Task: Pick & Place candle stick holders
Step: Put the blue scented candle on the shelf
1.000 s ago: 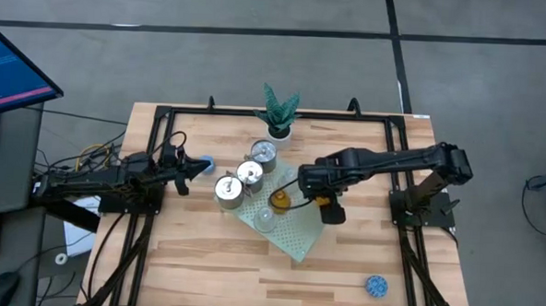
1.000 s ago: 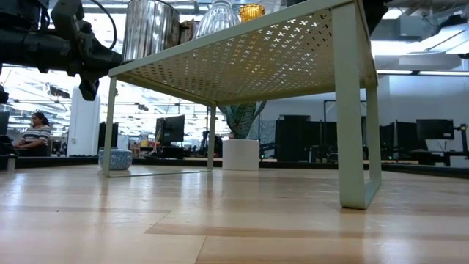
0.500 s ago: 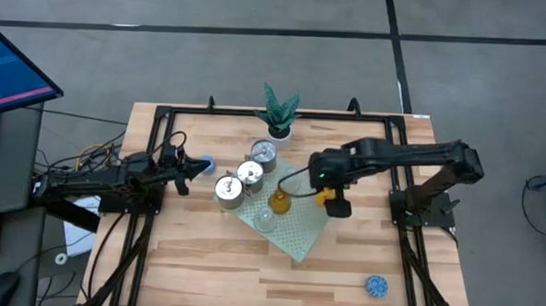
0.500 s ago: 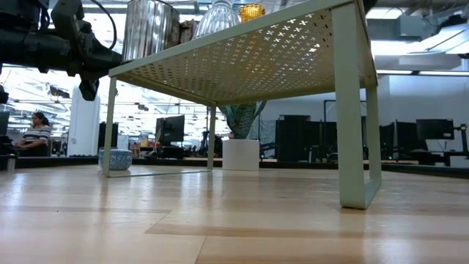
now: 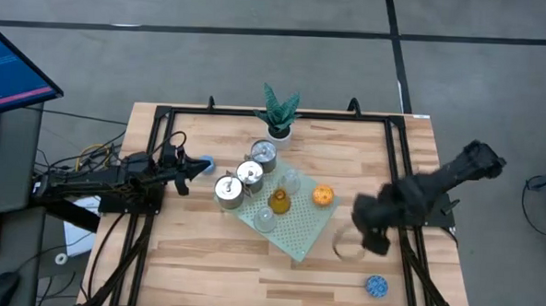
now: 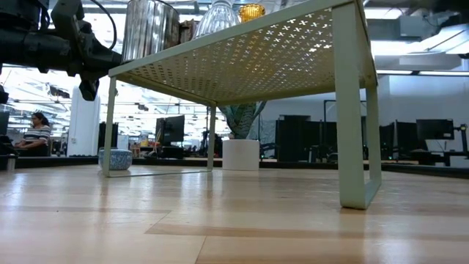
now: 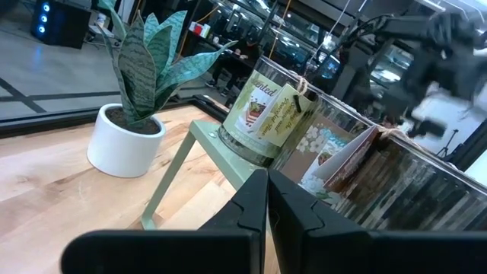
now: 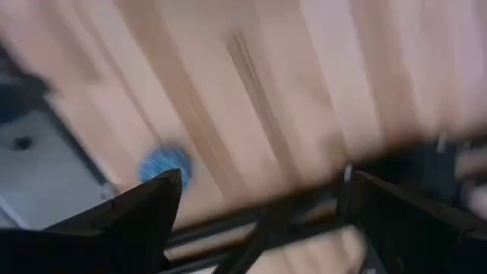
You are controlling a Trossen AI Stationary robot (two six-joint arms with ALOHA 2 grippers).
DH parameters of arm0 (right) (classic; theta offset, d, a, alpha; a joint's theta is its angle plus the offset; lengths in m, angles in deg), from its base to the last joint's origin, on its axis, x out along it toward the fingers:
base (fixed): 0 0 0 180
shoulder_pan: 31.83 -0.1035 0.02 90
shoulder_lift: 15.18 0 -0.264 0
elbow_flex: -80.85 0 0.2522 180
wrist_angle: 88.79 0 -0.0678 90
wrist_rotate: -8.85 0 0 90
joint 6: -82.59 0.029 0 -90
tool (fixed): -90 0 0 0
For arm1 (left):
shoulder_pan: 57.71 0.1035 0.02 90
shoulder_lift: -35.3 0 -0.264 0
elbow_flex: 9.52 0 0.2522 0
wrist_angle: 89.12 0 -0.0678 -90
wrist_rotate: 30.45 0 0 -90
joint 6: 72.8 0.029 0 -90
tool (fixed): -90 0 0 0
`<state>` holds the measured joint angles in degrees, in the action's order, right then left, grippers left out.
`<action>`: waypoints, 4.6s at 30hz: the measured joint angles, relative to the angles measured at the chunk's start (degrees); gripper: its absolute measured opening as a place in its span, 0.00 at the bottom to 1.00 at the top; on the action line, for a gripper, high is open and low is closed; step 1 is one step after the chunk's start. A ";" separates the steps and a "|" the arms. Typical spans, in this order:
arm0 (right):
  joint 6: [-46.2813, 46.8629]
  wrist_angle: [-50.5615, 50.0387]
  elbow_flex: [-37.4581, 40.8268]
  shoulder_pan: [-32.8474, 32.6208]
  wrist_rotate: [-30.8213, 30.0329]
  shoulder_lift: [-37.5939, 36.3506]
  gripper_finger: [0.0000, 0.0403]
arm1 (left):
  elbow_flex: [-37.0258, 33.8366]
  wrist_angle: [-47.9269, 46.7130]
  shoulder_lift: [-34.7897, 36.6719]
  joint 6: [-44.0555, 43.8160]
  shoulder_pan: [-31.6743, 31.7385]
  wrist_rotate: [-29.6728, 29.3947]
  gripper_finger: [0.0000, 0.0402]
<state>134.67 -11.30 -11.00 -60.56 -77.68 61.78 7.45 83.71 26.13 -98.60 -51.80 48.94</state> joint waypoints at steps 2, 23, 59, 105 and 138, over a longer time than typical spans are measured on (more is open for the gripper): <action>8.76 1.73 3.90 -5.60 1.33 -0.52 0.91 | 0.00 0.02 0.00 0.00 0.02 -0.02 0.03; 37.49 44.45 25.15 -34.98 -1.77 10.98 0.91 | 0.01 0.35 0.00 0.00 0.01 -0.02 0.03; 30.13 51.59 25.97 -35.14 -5.71 19.83 0.72 | 0.02 1.27 0.00 0.00 0.02 -0.02 0.03; -9.17 18.38 -17.63 10.23 -4.98 24.11 0.73 | 0.00 1.64 0.00 0.00 0.00 -0.01 0.03; -10.70 13.59 -21.70 11.97 -5.06 28.34 0.83 | 0.02 2.09 0.00 0.00 0.01 -0.02 0.03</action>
<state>123.97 2.30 -32.70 -48.58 -82.73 90.12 7.46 85.80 26.13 -98.60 -51.79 48.91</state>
